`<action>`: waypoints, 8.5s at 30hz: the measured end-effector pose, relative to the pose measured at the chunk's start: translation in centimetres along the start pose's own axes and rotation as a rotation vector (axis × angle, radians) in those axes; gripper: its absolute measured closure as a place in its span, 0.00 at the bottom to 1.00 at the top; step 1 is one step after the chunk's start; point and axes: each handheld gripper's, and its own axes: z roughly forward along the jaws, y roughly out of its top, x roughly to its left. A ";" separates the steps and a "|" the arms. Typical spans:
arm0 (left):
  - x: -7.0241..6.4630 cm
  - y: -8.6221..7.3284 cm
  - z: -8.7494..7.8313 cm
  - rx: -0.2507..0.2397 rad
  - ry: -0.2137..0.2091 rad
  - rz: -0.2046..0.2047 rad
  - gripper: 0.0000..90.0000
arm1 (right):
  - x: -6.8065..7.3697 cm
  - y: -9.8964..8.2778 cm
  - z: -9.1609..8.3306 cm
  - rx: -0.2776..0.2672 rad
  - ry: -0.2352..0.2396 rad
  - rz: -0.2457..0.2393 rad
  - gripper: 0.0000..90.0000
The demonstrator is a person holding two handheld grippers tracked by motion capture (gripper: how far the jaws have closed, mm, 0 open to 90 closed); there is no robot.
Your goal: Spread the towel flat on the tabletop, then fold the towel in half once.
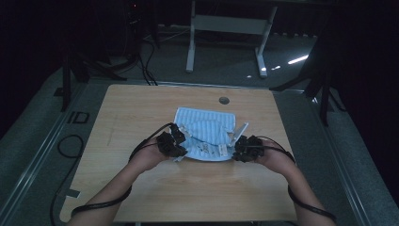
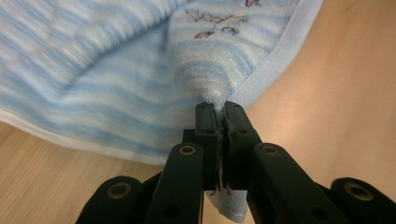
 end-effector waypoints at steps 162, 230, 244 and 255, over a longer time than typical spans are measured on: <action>8.3 3.6 6.5 -0.014 0.152 -0.114 0.96 | -11.8 -1.0 3.2 -0.031 -0.161 0.511 0.97; 6.9 -2.1 6.3 0.089 0.142 -0.158 0.68 | -4.7 1.0 6.6 0.001 -0.073 0.363 0.79; 11.6 -0.5 4.9 0.043 0.187 -0.275 0.60 | -9.4 2.3 3.6 -0.016 -0.146 0.428 0.73; 14.8 0.8 6.6 0.002 0.239 -0.367 0.52 | -14.2 3.7 5.1 0.004 -0.170 0.552 0.60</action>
